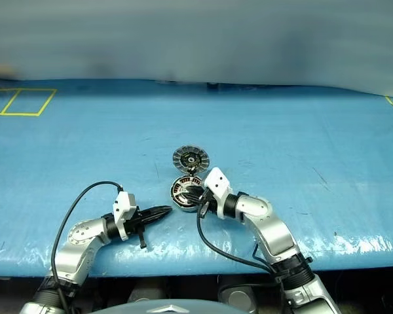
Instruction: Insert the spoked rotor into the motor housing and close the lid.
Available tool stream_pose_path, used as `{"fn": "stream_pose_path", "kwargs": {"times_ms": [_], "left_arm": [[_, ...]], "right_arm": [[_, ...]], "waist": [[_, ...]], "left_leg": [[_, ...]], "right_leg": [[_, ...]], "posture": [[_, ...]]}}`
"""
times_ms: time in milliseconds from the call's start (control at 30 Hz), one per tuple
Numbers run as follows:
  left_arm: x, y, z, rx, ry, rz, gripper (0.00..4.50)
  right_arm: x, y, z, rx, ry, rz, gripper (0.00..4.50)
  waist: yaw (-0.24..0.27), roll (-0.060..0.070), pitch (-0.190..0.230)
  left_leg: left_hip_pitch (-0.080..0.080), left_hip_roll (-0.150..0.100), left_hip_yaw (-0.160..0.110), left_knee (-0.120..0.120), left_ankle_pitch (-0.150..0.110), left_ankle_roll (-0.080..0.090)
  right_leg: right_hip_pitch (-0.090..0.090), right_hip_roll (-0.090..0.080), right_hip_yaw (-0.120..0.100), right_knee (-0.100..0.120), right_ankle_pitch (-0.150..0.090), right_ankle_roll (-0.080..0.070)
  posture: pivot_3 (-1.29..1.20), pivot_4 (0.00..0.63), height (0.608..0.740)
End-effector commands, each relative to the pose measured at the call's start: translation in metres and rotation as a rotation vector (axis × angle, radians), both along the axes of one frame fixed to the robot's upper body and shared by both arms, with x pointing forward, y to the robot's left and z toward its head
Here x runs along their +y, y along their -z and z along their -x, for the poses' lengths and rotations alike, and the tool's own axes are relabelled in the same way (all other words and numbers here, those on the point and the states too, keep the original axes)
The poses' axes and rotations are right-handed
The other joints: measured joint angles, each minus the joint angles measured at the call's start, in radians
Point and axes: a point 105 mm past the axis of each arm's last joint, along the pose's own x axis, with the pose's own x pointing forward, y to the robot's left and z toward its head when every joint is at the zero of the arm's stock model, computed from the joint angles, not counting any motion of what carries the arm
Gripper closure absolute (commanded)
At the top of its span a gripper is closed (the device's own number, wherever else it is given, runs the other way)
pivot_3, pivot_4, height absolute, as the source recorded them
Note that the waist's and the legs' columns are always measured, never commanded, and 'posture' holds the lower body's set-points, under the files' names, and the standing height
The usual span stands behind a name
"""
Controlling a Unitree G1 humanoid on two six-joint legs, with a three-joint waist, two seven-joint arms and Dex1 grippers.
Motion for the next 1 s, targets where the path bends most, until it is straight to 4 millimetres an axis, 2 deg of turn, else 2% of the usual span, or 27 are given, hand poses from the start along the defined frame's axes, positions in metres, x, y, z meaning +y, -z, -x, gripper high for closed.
{"fn": "stream_pose_path", "kwargs": {"times_ms": [33, 133, 367, 533, 600, 667, 700, 800, 833, 933, 1000], "left_arm": [[-0.005, -0.008, -0.001, -0.043, 0.010, 0.010, 4.50], [-0.006, -0.007, -0.002, -0.042, 0.008, 0.008, 4.50], [-0.007, -0.006, -0.002, -0.039, 0.009, 0.007, 4.50], [-0.006, -0.006, -0.003, -0.041, 0.007, 0.010, 4.50], [-0.006, -0.006, -0.004, -0.043, 0.004, 0.010, 4.50], [-0.006, -0.006, -0.004, -0.045, 0.003, 0.011, 4.50], [-0.005, -0.006, -0.004, -0.047, 0.000, 0.012, 4.50], [-0.004, -0.007, -0.004, -0.052, -0.008, 0.015, 4.50], [-0.004, -0.007, -0.003, -0.052, -0.009, 0.016, 4.50], [-0.003, -0.006, -0.002, -0.052, -0.014, 0.018, 4.50], [-0.002, -0.006, -0.001, -0.051, -0.020, 0.022, 4.50]], "right_arm": [[-0.009, 0.028, -0.003, -0.042, 0.047, 0.201, 3.57], [-0.016, 0.039, -0.001, -0.072, 0.045, 0.288, 3.57], [-0.019, 0.030, -0.003, -0.118, 0.061, 0.282, 3.57], [-0.004, -0.015, 0.004, -0.076, 0.036, -0.059, 3.57], [-0.005, -0.032, 0.004, -0.073, 0.047, -0.162, 3.57], [-0.009, -0.039, 0.003, -0.072, 0.058, -0.198, 3.57], [-0.016, -0.040, 0.000, -0.075, 0.085, -0.193, 3.57], [-0.049, -0.031, -0.011, -0.080, 0.197, -0.059, 4.12], [-0.060, -0.026, -0.014, -0.085, 0.231, 0.001, 4.45], [-0.095, -0.018, -0.030, -0.114, 0.372, 0.135, 4.48], [-0.107, -0.020, -0.045, -0.146, 0.458, 0.156, 4.48]], "waist": [[-0.001, 0.000, -0.001], [0.001, -0.001, -0.002], [0.005, -0.003, -0.004], [0.006, -0.003, -0.003], [0.005, -0.003, -0.002], [0.002, -0.002, -0.001], [0.002, -0.002, -0.001], [0.005, -0.002, -0.001], [0.008, -0.002, -0.001], [0.008, -0.002, -0.001], [0.002, -0.002, -0.001]], "left_leg": [[0.001, 0.000, 0.000, 0.000, 0.000, 0.000], [0.002, 0.000, 0.000, 0.000, 0.000, 0.000], [0.002, 0.000, 0.000, 0.003, 0.000, 0.000], [0.001, 0.000, 0.000, 0.002, 0.000, 0.000], [0.000, 0.000, 0.000, 0.001, 0.000, 0.000], [-0.001, 0.000, 0.000, 0.001, 0.000, 0.000], [-0.001, 0.000, 0.000, 0.001, 0.000, 0.000], [-0.001, 0.000, 0.000, 0.001, 0.000, 0.000], [-0.001, 0.000, 0.000, 0.001, 0.000, 0.000], [-0.001, -0.001, 0.001, 0.001, 0.000, 0.000], [-0.001, -0.001, 0.001, 0.000, 0.000, 0.000]], "right_leg": [[0.001, 0.000, 0.000, 0.000, 0.000, 0.000], [0.002, 0.000, 0.000, 0.001, 0.000, 0.000], [0.003, -0.001, 0.000, 0.000, 0.000, 0.000], [0.002, -0.001, 0.000, 0.000, 0.000, 0.000], [0.001, -0.001, 0.000, 0.000, 0.000, 0.000], [0.000, -0.001, 0.000, 0.000, 0.000, 0.000], [0.000, 0.000, 0.000, 0.000, 0.000, 0.000], [0.000, -0.001, 0.000, 0.000, 0.000, 0.000], [0.000, -0.001, 0.000, 0.000, 0.000, 0.000], [0.000, -0.002, 0.000, -0.001, 0.000, 0.000], [0.000, -0.002, 0.000, -0.001, 0.000, 0.000]], "posture": [[0.00, 0.150, 0.740], [0.00, 0.150, 0.740], [0.00, 0.150, 0.740], [0.00, 0.150, 0.740], [0.00, 0.150, 0.740], [0.00, 0.150, 0.740], [0.00, 0.150, 0.740], [0.00, 0.150, 0.740], [0.00, 0.150, 0.740], [0.00, 0.150, 0.740], [0.00, 0.150, 0.740]]}}
